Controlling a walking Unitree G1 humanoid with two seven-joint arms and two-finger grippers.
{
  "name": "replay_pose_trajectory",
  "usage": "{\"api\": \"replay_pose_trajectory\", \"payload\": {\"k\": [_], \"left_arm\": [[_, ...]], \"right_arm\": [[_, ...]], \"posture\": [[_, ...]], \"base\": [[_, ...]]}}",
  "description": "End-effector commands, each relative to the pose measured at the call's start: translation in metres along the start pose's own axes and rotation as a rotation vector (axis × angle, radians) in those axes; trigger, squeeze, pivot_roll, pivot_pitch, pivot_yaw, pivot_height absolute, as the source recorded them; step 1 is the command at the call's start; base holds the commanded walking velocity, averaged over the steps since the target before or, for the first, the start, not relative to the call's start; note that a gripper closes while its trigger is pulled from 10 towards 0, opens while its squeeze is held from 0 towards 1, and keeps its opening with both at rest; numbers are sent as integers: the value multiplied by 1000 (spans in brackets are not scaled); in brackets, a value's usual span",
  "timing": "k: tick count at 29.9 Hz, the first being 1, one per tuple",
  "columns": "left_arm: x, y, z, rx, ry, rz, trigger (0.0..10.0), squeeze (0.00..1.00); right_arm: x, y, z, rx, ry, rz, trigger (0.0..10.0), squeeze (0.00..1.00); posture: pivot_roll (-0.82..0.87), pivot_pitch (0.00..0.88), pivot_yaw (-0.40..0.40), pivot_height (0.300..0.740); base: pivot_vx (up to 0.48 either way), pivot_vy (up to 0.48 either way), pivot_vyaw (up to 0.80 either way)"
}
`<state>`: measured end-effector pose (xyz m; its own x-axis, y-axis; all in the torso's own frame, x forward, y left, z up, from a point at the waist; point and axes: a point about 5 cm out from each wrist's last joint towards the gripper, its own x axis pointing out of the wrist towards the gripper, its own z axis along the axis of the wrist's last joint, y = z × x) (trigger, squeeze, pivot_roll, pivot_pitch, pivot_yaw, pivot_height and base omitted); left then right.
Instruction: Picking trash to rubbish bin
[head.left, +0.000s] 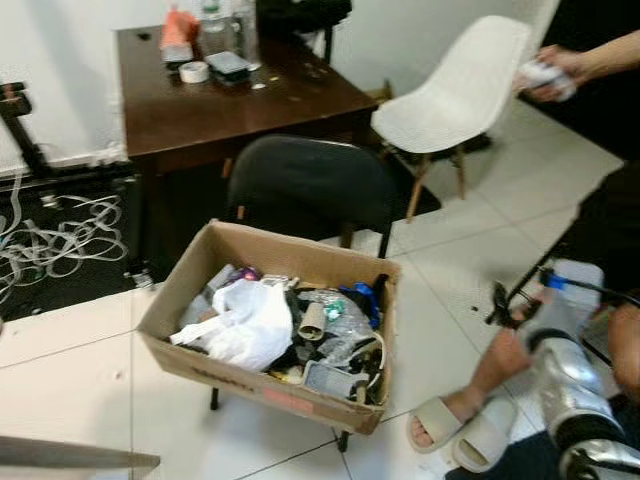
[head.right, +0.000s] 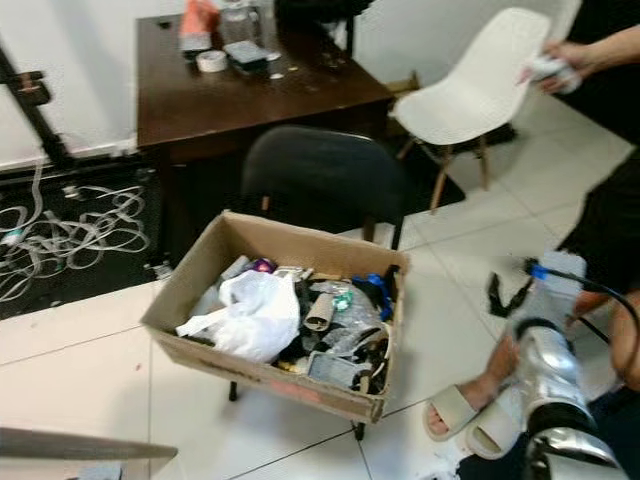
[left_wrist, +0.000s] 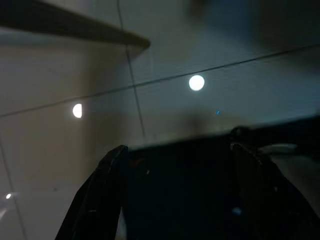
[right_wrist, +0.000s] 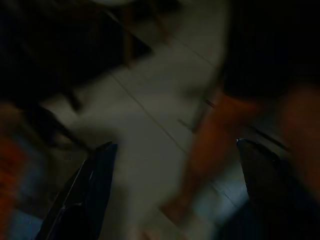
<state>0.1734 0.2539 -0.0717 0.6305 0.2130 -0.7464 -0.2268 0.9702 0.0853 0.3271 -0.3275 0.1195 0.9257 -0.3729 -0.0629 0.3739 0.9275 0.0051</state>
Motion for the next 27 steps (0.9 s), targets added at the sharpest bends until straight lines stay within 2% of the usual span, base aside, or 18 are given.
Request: {"api": "replay_pose_trajectory", "payload": {"k": [1, 3, 5, 7, 8, 9, 10, 12, 13, 17, 18, 19, 21, 27], "left_arm": [[-4, -4, -20, -12, 77, 7, 10000, 0], [-5, -7, -23, -12, 94, 6, 10000, 0], [-5, -9, -25, -13, 100, 5, 10000, 0], [-5, -9, -25, -14, 103, 5, 10000, 0], [-5, -9, -26, -17, 111, 10, 10000, 0], [-5, -9, -26, -17, 111, 10, 10000, 0], [-6, -8, -30, -19, 128, 18, 10000, 0], [-8, -5, -36, -14, 152, 25, 10000, 0], [-8, -5, -36, -14, 152, 25, 10000, 0], [-13, -1, -48, 2, 195, 30, 10000, 0], [-17, 2, -59, 26, 227, 20, 10000, 0], [-17, 2, -59, 26, 227, 20, 10000, 0], [-20, 2, -66, 49, 244, 5, 10000, 0], [-25, 1, -77, 78, 267, -8, 10000, 0]], "right_arm": [[-12, -15, -27, -4, 114, -62, 10000, 0], [-32, -30, -63, -11, 256, -120, 10000, 0], [-51, -32, -93, -16, 373, -135, 10000, 0], [-60, -32, -105, -7, 422, -139, 10000, 0], [-70, -27, -119, -15, 479, -129, 10000, 0], [-70, -27, -119, -15, 479, -129, 10000, 0], [-88, -18, -143, -38, 580, -101, 10000, 0], [-109, -6, -166, -57, 685, -60, 10000, 0], [-109, -6, -166, -57, 685, -60, 10000, 0], [-137, 12, -191, -126, 817, 35, 10000, 0], [-163, 20, -210, -226, 932, 125, 10000, 0], [-163, 20, -210, -226, 932, 125, 10000, 0], [-179, 23, -220, -280, 998, 176, 10000, 0], [-185, 28, -223, -346, 1013, 263, 10000, 0]], "posture": [[-151, 142, 5, 740], [-156, 142, 1, 740], [-153, 140, -4, 740], [-151, 140, -6, 740], [-144, 140, -10, 740], [-144, 140, -10, 740], [-139, 139, -14, 740], [-133, 139, -14, 740], [-133, 139, -14, 740], [-137, 137, -14, 740], [-132, 135, -7, 740], [-132, 135, -7, 740], [-132, 135, -7, 740], [-122, 149, 8, 740]], "base": [[0, 0, 0], [0, 0, 0], [0, 0, 0], [0, 0, 0], [0, 0, 0], [0, 0, 0], [0, 0, 0], [0, 0, 0], [0, 0, 0], [0, 0, 0], [0, 0, 0], [0, 0, 0], [0, 0, 0], [0, 0, 0]]}}
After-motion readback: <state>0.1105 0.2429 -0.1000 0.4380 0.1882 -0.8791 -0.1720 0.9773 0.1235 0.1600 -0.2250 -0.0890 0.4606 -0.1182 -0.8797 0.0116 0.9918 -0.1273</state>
